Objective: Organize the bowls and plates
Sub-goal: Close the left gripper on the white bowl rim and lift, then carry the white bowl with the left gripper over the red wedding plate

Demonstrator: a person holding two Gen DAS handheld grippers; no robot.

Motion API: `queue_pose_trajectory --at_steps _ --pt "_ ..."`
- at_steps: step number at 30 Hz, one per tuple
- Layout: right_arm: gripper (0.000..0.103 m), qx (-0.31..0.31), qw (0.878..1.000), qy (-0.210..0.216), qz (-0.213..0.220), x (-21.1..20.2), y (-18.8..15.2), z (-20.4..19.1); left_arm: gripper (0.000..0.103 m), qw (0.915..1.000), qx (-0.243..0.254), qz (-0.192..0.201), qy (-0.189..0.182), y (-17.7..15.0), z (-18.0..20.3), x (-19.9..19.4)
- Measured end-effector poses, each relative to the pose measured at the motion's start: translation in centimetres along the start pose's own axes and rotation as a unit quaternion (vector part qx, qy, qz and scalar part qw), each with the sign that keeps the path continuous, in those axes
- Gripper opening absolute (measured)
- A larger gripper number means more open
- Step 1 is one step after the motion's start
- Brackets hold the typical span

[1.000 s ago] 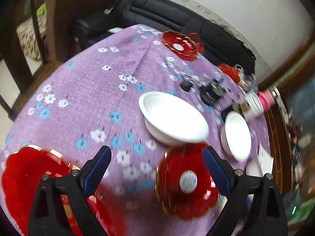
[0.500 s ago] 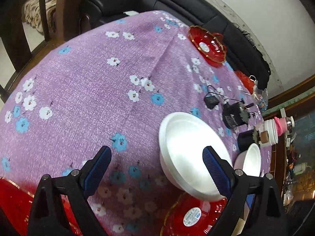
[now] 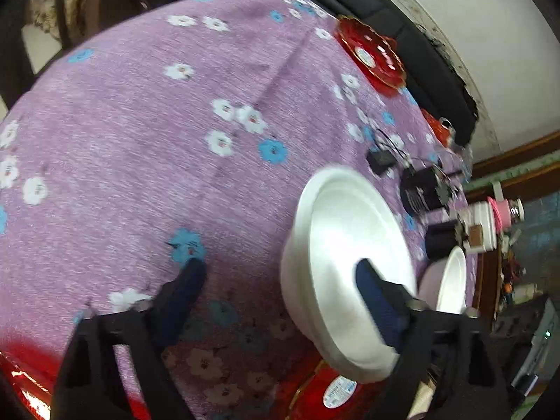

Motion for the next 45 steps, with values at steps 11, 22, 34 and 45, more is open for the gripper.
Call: queue_pose_trajectory --at_steps 11,22,34,45 --pt "0.012 -0.043 0.998 0.012 0.037 -4.7 -2.1 -1.9 0.023 0.9973 0.072 0.008 -0.011 -2.8 2.9 -3.0" --pt "0.012 -0.103 0.991 0.051 0.073 -12.0 -8.5 -5.7 0.023 0.9924 0.099 0.07 -0.022 -9.0 2.4 -12.2" --pt "0.012 -0.155 0.984 0.071 0.061 -14.7 -18.1 -8.3 0.023 0.9901 0.062 0.118 -0.046 -15.7 -3.2 -18.6" --pt "0.012 -0.186 0.981 0.058 0.02 -11.1 -23.9 -10.6 0.023 0.9907 0.002 0.126 -0.051 -19.2 -10.7 -19.7"
Point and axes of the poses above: each gripper's, at about its wrist camera, not at the fingertips, and x roughly the way its jaws point, z to its right, y to its top, the point moved 1 cm from there along x, roughly the way its jaws point, and after that the axes turned 5 degrees about x, right-handed, at the moved point
